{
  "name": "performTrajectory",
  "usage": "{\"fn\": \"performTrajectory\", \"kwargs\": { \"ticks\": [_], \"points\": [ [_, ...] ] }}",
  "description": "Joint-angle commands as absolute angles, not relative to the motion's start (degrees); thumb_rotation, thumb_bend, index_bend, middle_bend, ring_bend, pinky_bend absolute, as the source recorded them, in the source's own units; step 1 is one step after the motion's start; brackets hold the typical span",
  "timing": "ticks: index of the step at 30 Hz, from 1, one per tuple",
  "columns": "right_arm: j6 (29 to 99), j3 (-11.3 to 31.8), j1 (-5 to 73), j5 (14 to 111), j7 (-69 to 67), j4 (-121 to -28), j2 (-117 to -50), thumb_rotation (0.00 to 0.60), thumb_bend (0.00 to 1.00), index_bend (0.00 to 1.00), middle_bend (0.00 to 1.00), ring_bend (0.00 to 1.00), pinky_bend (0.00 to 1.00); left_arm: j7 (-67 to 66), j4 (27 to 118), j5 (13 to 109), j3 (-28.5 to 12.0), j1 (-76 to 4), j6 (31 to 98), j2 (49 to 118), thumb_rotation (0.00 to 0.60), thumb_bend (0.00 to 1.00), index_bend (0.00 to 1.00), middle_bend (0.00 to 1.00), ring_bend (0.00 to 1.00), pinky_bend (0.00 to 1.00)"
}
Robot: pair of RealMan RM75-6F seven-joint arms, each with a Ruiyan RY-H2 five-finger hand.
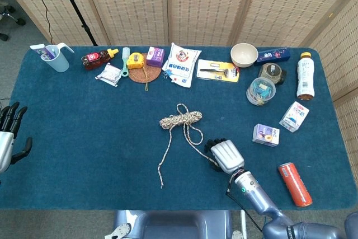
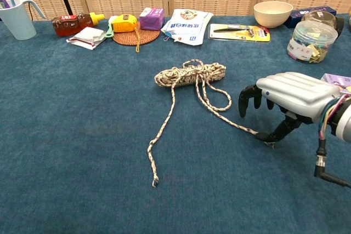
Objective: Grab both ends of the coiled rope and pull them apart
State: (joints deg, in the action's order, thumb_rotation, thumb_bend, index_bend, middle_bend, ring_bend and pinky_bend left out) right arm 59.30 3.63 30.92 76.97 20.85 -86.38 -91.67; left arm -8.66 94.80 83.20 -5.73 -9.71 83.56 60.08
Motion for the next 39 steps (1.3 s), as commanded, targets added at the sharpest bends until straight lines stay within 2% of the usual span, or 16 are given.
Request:
{"fn": "performTrajectory", "kwargs": {
  "ticks": [1,21,39],
  "points": [
    [59.24,3.49,30.87,76.70,20.95,-85.83,-92.05,0.600,0.30,0.40,0.33,0.36,0.39,-8.56,94.78,83.21,-5.68,-9.62,83.66,60.02,0.515,0.45,0.04,0.00,0.00,0.00],
    [60.17,2.85,30.14,77.29,18.90,-80.61,-94.44,0.600,0.30,0.40,0.32,0.36,0.38,-8.34,94.93,83.29,-5.63,-9.23,84.42,59.71,0.513,0.45,0.04,0.00,0.00,0.00],
    [59.07,4.35,31.67,78.65,14.84,-71.38,-94.53,0.600,0.30,0.41,0.33,0.36,0.34,-8.99,95.07,83.25,-5.69,-9.88,83.61,60.23,0.514,0.45,0.04,0.00,0.00,0.00]
  ]
}}
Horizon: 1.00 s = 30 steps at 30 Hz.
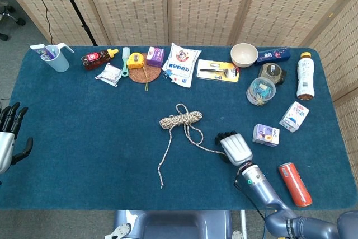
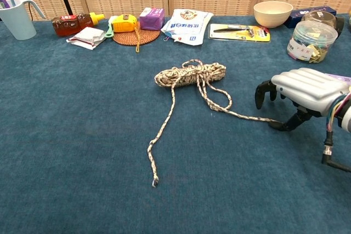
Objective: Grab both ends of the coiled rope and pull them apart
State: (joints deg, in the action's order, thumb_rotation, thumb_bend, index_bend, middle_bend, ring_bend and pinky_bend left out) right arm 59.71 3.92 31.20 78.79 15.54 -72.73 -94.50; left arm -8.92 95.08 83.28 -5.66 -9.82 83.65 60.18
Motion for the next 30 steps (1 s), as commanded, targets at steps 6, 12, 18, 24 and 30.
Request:
{"fn": "performTrajectory", "kwargs": {
  "ticks": [6,12,18,24,30],
  "points": [
    [58.93,5.07,32.04,78.47,14.19,-71.21,-93.66,0.600,0.30,0.42,0.31,0.34,0.20,-9.13,94.93,83.12,-5.73,-9.96,83.57,60.40,0.514,0.45,0.04,0.00,0.00,0.00],
    [59.18,4.83,30.97,77.01,14.70,-75.14,-93.17,0.600,0.30,0.41,0.03,0.01,0.00,-9.13,94.71,83.09,-5.74,-10.02,83.58,60.73,0.514,0.45,0.07,0.00,0.00,0.00],
    [59.80,5.88,30.50,75.09,15.12,-76.16,-93.89,0.600,0.30,0.45,0.00,0.00,0.00,-8.90,94.49,83.45,-5.95,-10.17,83.93,60.80,0.514,0.45,0.08,0.00,0.00,0.00],
    [59.76,6.60,30.58,74.12,14.95,-75.38,-94.29,0.600,0.34,0.48,0.00,0.00,0.00,-8.65,94.25,83.49,-5.91,-10.16,83.99,60.92,0.514,0.45,0.08,0.00,0.00,0.00],
    [59.67,6.60,30.49,73.75,14.53,-74.24,-94.95,0.600,0.38,0.50,0.00,0.00,0.00,-8.74,94.22,83.55,-5.89,-10.25,83.92,60.99,0.514,0.45,0.08,0.00,0.00,0.00]
  ]
}}
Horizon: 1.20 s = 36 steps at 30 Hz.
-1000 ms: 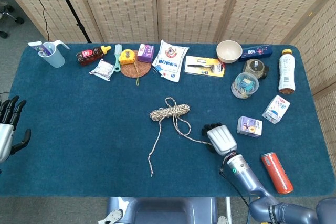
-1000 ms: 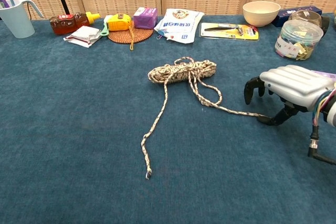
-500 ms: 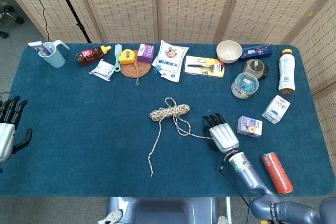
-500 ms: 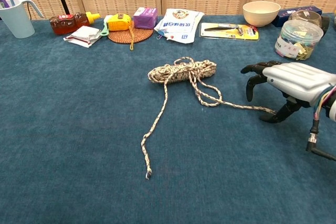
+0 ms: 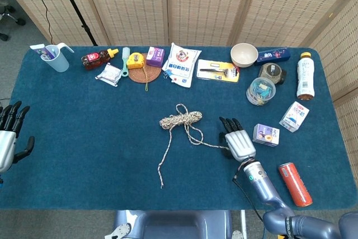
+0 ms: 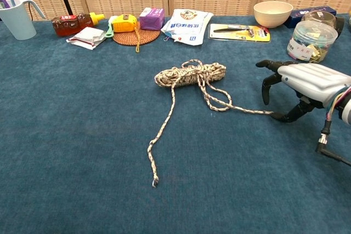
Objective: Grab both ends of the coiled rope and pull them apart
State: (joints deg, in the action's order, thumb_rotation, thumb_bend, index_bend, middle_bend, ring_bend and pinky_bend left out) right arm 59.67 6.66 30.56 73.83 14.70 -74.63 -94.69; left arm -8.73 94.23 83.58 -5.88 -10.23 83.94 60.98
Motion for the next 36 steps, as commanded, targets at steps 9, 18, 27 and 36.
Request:
{"fn": "performTrajectory", "kwargs": {
  "ticks": [9,18,27,36],
  "points": [
    [59.58,6.37,30.38,74.00,13.46,-73.21,-95.40,0.600,0.44,0.49,0.02,0.00,0.00,-9.01,94.30,83.50,-6.02,-10.44,83.86,61.01,0.514,0.45,0.08,0.00,0.00,0.00],
    [59.90,6.20,30.09,73.77,14.53,-74.46,-95.13,0.600,0.44,0.46,0.02,0.00,0.00,-9.29,94.27,83.67,-6.07,-10.80,83.63,61.29,0.514,0.45,0.08,0.00,0.00,0.00],
    [59.68,5.92,29.84,73.51,14.33,-73.19,-95.94,0.600,0.44,0.48,0.03,0.00,0.00,-9.23,94.08,83.66,-5.92,-10.79,83.55,61.35,0.514,0.45,0.08,0.00,0.00,0.00],
    [59.38,5.89,29.75,73.53,13.48,-71.63,-96.53,0.600,0.44,0.50,0.05,0.00,0.00,-9.35,94.08,83.61,-5.84,-10.81,83.47,61.35,0.514,0.45,0.08,0.00,0.00,0.00]
  ]
}}
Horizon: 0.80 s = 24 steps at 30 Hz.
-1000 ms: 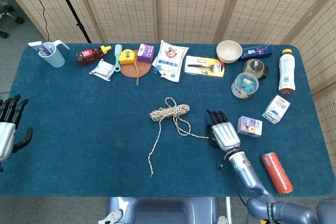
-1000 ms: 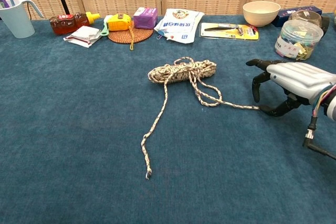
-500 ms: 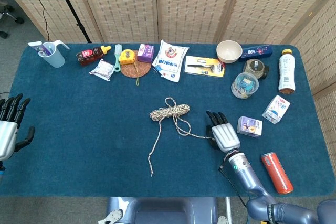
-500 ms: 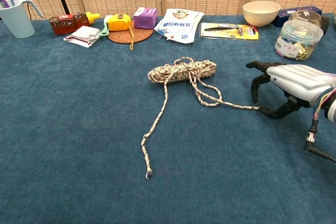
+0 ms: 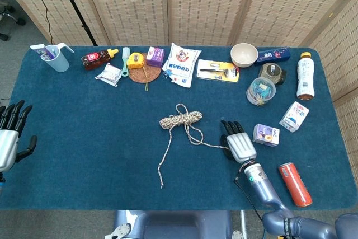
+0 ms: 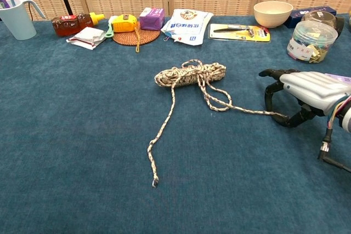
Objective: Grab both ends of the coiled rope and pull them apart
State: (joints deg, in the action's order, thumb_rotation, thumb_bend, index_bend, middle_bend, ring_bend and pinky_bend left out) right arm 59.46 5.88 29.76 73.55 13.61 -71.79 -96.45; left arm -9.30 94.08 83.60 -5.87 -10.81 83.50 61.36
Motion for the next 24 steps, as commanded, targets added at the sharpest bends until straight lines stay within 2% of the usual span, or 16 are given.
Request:
{"fn": "performTrajectory", "kwargs": {
  "ticks": [1,15,24],
  "points": [
    [59.32,5.89,29.76,73.56,13.36,-71.48,-96.57,0.600,0.44,0.50,0.05,0.00,0.00,-9.38,94.08,83.62,-5.82,-10.81,83.47,61.36,0.514,0.45,0.08,0.00,0.00,0.00],
    [58.56,6.20,30.05,73.61,12.17,-70.02,-97.15,0.600,0.52,0.54,0.10,0.00,0.00,-9.50,94.14,83.51,-5.78,-10.77,83.53,61.43,0.513,0.45,0.08,0.00,0.00,0.00],
    [58.35,6.23,30.09,73.78,11.54,-69.73,-97.28,0.600,0.53,0.56,0.12,0.01,0.00,-9.51,94.02,83.60,-5.83,-10.95,83.44,61.55,0.515,0.45,0.08,0.00,0.00,0.00]
  ]
}}
